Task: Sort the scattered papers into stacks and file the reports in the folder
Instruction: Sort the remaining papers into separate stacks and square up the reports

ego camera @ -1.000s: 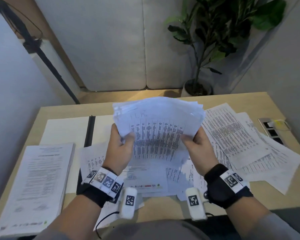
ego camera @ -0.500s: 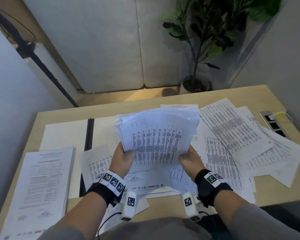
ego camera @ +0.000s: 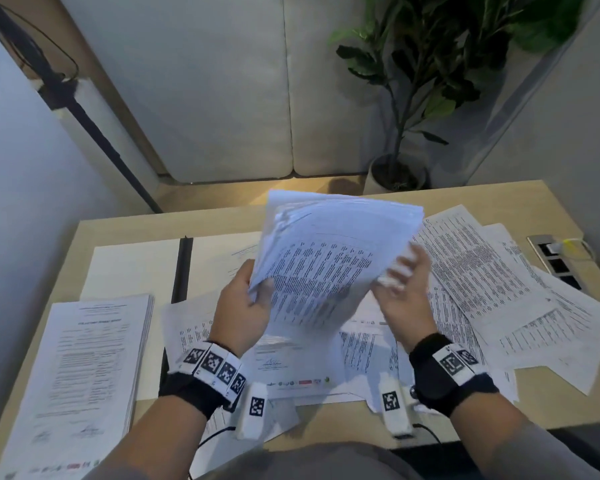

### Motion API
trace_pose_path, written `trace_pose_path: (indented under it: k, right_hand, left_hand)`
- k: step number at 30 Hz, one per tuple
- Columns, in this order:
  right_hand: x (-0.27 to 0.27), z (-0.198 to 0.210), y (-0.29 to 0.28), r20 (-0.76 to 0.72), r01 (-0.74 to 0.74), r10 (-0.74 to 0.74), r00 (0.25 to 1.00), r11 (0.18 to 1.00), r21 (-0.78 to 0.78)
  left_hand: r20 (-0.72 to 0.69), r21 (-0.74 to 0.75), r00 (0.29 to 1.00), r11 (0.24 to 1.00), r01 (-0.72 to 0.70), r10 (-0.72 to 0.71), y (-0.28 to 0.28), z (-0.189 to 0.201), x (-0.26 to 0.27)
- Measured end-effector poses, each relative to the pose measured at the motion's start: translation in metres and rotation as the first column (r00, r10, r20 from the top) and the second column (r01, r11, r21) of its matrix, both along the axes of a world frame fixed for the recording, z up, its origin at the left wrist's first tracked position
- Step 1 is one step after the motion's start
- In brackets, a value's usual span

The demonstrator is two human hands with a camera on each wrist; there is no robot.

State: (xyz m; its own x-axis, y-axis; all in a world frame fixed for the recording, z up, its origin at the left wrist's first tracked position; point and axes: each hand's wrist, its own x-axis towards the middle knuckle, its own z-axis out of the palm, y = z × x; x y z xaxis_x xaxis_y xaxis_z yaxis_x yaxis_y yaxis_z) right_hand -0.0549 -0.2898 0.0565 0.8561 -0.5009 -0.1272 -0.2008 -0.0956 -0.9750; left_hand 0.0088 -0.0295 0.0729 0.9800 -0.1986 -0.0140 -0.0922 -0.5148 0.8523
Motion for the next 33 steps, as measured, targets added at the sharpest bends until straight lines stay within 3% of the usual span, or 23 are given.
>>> trace_pose_path:
  k: [1,3,5,6,8,10,13,14,16,18,20,23,25,29,33]
  right_hand:
    - [0.004,0.017,-0.003,0.132,0.077,-0.053,0.99,0.981,-0.179]
    - [0.011,0.054,-0.007,0.263,0.066,0.087,0.961,0.849,-0.524]
    - [0.022,0.078,-0.01,0.134,-0.137,0.289,0.948,0.749,-0.648]
    - [0.029,0.08,-0.013,0.056,-0.249,0.359,0.932,0.744,-0.62]
    - [0.038,0.076,-0.019,-0.001,-0.394,0.438,0.899,0.809,-0.436]
    - [0.038,0.068,-0.025,-0.01,-0.417,0.428,0.904,0.875,-0.248]
    - [0.024,0.053,-0.039,-0.027,-0.391,0.391,0.92,0.914,-0.107]
    - [0.019,0.046,-0.044,-0.048,-0.375,0.373,0.927,0.925,-0.066]
    - [0.009,0.033,-0.052,-0.09,-0.345,0.344,0.935,0.939,0.009]
    - [0.002,0.026,-0.051,-0.102,-0.336,0.341,0.935,0.94,0.062]
    - [-0.001,0.026,-0.048,-0.069,-0.34,0.345,0.936,0.938,0.073]
    - [-0.004,0.027,-0.045,-0.013,-0.303,0.304,0.952,0.951,0.054]
    - [-0.006,0.021,-0.043,-0.02,-0.299,0.299,0.954,0.954,0.008]
    - [-0.013,-0.006,-0.033,-0.14,-0.263,0.261,0.955,0.965,0.002]
    - [-0.013,-0.025,-0.024,-0.142,-0.205,0.198,0.97,0.978,-0.041]
  left_hand:
    - [0.059,0.057,0.998,0.998,0.005,-0.009,0.0,0.01,0.004]
    - [0.207,0.251,0.974,0.967,0.035,-0.089,0.0,0.028,0.014]
    - [0.324,0.417,0.918,0.905,0.08,-0.23,-0.003,0.043,0.022]
    - [0.347,0.471,0.893,0.877,0.099,-0.287,-0.005,0.05,0.024]
    - [0.352,0.516,0.871,0.847,0.124,-0.342,-0.009,0.059,0.026]
    - [0.34,0.509,0.877,0.85,0.131,-0.339,0.0,0.058,0.026]
    - [0.137,0.477,0.969,0.871,0.119,-0.208,0.038,0.043,0.023]
    - [0.021,0.406,0.992,0.908,0.103,-0.122,0.054,0.031,0.021]
    - [-0.204,0.124,0.979,0.992,0.013,0.013,0.075,0.008,0.014]
    - [-0.345,-0.113,0.937,0.99,-0.09,0.046,0.08,-0.01,0.002]
    - [-0.33,-0.17,0.943,0.98,-0.1,0.039,0.072,-0.015,-0.008]
    - [-0.197,-0.222,0.971,0.958,-0.18,0.137,0.059,-0.017,-0.015]
    - [-0.161,-0.195,0.971,0.958,-0.209,0.179,0.055,-0.025,-0.018]
    - [-0.233,-0.131,0.951,0.962,-0.24,0.205,0.048,-0.047,-0.029]
    - [-0.247,-0.116,0.935,0.951,-0.288,0.253,0.037,-0.054,-0.027]
